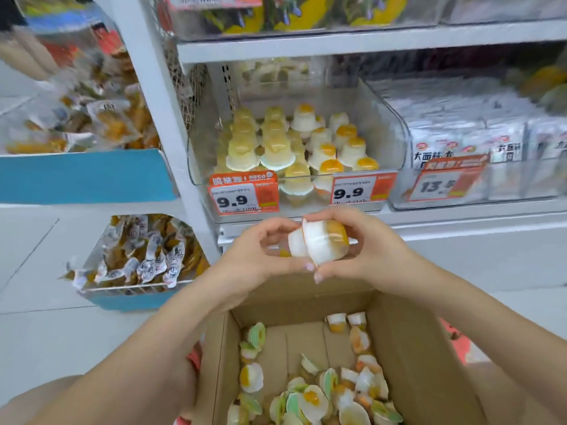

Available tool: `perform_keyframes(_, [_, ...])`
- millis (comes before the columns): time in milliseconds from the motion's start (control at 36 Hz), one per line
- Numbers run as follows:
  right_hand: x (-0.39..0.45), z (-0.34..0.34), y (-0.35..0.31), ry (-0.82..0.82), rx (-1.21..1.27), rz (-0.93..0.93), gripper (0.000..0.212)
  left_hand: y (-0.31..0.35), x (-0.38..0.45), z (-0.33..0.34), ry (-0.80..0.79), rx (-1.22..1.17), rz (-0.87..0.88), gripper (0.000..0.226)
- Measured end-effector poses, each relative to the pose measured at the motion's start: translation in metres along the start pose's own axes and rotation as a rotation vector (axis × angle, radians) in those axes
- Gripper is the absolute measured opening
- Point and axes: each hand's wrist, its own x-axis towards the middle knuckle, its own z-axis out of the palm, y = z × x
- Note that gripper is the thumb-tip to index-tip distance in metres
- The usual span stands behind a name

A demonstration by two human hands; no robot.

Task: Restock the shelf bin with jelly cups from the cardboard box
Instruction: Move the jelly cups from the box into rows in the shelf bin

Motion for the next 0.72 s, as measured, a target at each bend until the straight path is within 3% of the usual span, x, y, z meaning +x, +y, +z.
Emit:
perform_keyframes(83, [0.003,-0.006,-0.004,-0.028,0.056,-0.020,0.069,0.001,-0.001,0.002,-0.060,-0.299,-0.056,0.048])
perform_keyframes(194, [0.003,-0.010,0.000,-0.077,0.010,-0.004,0.069,-0.005,0.003,0.005,-0.094,-0.518,-0.132,0.071])
perform_keyframes(278, [0.002,-0.007,0.002,-0.082,-0.039,-0.037,0.072,-0.004,0.003,0.007,-0.036,-0.468,-0.151,0.057])
perform_keyframes(361, [0.005,-0.004,0.000,-0.068,0.029,-0.060,0.073,-0.001,0.003,0.006,0.021,-0.442,-0.143,0.070])
perform_keyframes(444, [0.008,-0.003,-0.002,-0.058,0.025,-0.092,0.074,0.005,0.004,0.001,0.046,-0.453,-0.157,0.064])
perform_keyframes(528, [0.010,-0.003,-0.002,-0.065,0.016,-0.117,0.078,0.010,0.003,-0.002,0.013,-0.490,-0.212,0.062])
perform_keyframes(722, [0.008,0.001,0.000,-0.056,-0.033,-0.098,0.062,0.010,-0.001,0.000,-0.078,-0.554,-0.326,0.061])
